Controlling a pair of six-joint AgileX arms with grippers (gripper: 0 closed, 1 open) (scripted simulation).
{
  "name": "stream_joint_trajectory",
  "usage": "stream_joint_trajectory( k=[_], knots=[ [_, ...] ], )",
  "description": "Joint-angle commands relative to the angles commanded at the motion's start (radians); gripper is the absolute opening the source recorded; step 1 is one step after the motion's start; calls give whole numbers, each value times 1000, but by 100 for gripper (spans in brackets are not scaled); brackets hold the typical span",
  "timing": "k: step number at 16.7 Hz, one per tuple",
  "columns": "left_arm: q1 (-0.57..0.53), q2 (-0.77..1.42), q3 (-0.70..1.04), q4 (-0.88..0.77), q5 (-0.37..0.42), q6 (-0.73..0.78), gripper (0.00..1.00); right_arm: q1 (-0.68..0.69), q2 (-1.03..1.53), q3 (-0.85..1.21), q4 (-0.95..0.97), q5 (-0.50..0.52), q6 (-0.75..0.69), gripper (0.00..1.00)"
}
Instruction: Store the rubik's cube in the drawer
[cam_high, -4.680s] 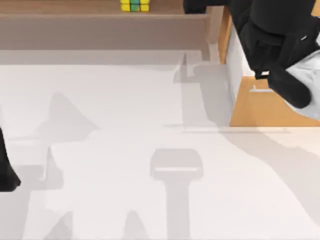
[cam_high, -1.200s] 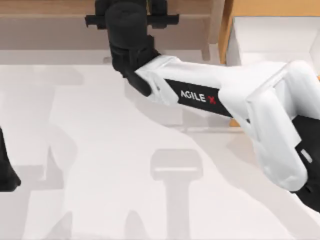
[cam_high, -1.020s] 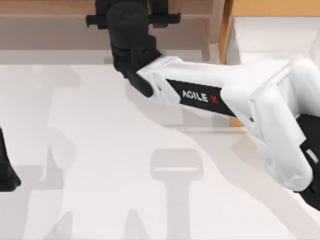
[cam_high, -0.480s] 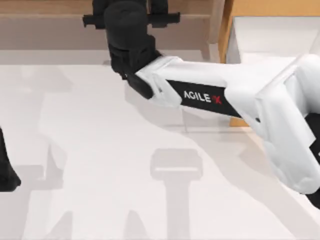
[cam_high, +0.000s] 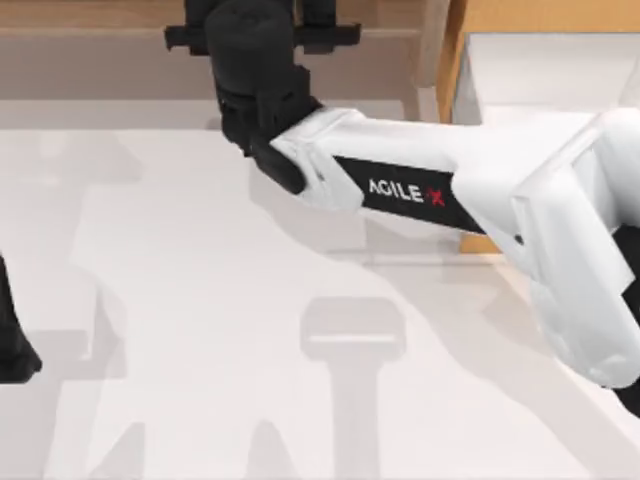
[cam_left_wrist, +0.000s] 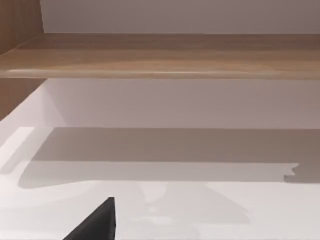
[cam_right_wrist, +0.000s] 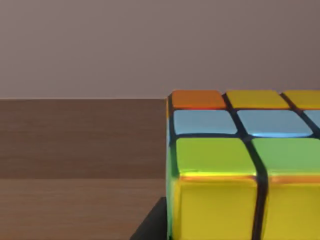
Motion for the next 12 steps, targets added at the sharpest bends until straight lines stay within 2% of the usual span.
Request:
stream_joint_trajectory(
  k=[3,6,9,12],
  knots=[
    [0,0,0,0,0,0,100,27,-37,-5,-43,-74,50,0],
    [0,0,0,0,0,0,100,81,-86,-23,-156,-205,135,0],
    [0,0,0,0,0,0,100,100,-131,-44,-345,-357,235,0],
    [0,0,0,0,0,0,100,56,-171,-66,-597,-508,327,0]
  ],
)
